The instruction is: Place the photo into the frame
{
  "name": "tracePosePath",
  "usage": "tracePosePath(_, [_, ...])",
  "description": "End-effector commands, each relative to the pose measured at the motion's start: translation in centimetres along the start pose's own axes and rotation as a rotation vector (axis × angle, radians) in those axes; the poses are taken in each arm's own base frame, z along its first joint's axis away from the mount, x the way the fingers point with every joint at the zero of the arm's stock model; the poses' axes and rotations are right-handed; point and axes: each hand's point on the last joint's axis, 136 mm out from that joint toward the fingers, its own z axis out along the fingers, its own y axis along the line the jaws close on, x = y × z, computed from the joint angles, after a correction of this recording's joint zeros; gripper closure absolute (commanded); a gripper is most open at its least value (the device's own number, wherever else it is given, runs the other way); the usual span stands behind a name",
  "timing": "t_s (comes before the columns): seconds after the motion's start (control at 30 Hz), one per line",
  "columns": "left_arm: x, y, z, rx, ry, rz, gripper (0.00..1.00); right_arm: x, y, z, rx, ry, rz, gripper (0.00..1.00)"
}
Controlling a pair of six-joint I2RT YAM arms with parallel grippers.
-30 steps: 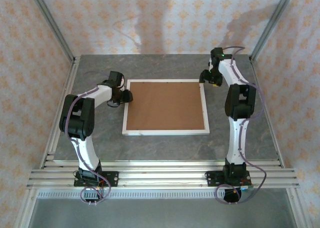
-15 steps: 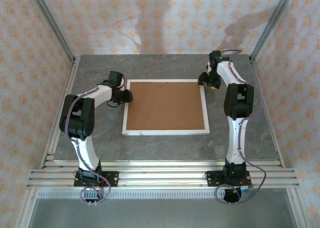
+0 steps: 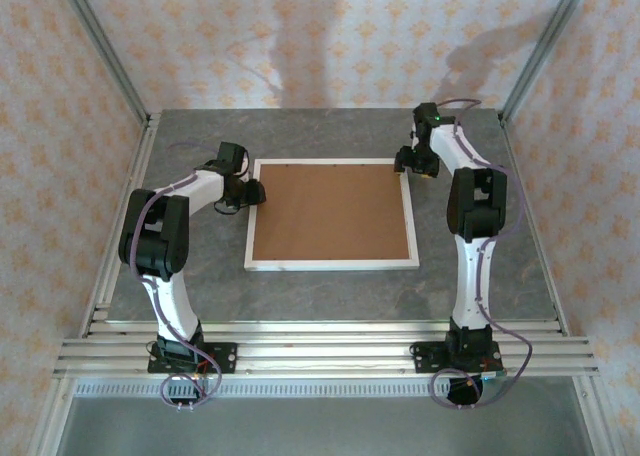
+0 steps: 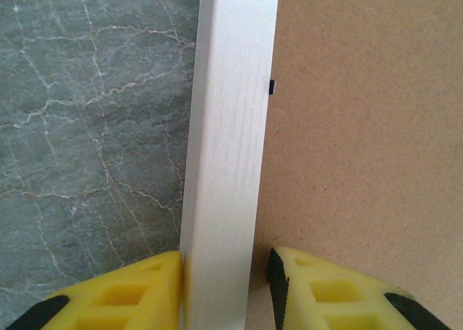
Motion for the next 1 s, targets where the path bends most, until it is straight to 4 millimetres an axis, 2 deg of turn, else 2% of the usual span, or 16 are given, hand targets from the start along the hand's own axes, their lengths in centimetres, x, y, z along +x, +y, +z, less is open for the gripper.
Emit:
tracePosePath(0.0, [2.7, 1.0, 0.9, -0.053, 0.091, -0.002, 0.65, 5.9, 0.2, 2.9, 0.084, 0.205, -0.047, 0.32])
tracePosePath(0.2, [2.6, 1.0, 0.7, -0.057, 0.089, 0.002, 0.65, 7.1, -0.2, 3.8, 0.107, 0.255, -0.039, 0.32])
tracePosePath(0.63, [2.9, 1.2, 0.8, -0.060, 0.091, -0.010, 0.65, 8.3, -0.3, 3.7, 0.159, 0.284, -0.076, 0.30])
tracePosePath(0.97, [2.8, 1.2, 0.8, -0.059, 0.091, -0.015, 0.65, 8.0, 2.5, 3.6, 0.149, 0.300, -0.133, 0.27])
